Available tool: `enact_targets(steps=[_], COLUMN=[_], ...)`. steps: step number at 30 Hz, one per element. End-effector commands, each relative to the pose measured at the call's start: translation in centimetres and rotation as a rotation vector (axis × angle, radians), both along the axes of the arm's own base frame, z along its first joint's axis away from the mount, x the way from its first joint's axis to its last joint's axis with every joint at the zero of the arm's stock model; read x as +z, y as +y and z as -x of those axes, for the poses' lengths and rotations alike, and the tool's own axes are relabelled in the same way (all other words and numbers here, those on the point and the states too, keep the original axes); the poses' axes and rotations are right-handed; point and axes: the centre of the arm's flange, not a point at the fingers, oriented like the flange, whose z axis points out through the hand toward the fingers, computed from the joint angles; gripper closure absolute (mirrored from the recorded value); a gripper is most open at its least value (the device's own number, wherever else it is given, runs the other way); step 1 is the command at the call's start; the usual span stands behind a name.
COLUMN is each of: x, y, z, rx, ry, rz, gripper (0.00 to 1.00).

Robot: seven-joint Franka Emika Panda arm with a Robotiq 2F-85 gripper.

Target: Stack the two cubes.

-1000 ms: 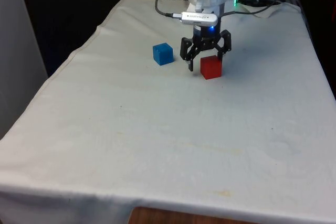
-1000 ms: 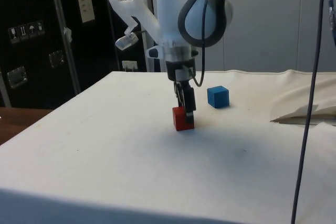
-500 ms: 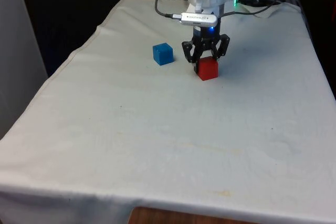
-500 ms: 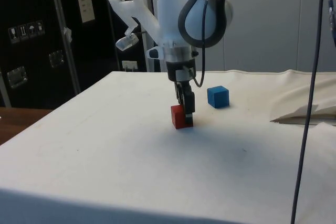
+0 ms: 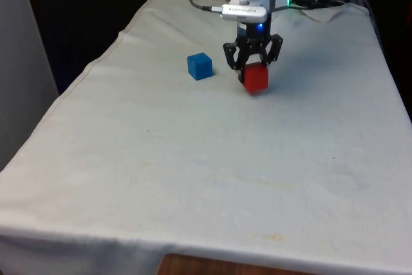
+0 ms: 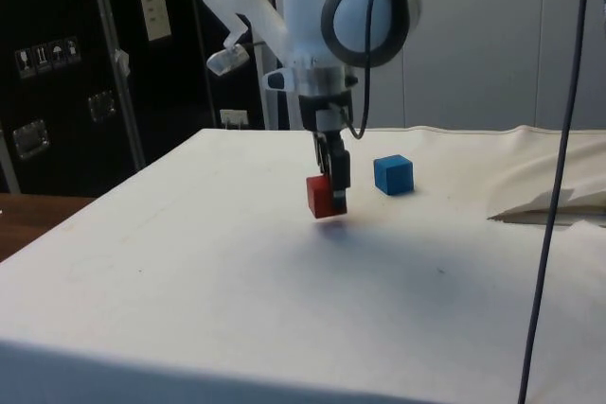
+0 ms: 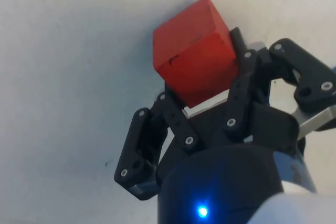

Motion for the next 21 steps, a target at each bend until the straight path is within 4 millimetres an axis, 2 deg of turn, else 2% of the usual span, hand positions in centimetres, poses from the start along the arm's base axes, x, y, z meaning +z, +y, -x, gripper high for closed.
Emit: enact_targets(steps=[1,7,21], x=[0.8,2.6,4.4], y=[-0.1,0.0,0.1], z=[0.2,0.5,0.8], rx=[0.0,0.0,-0.001], ry=[0.002,0.005,0.004], rz=[0.0,-0.004,-0.009], gripper=[0.97,0.97,0.97])
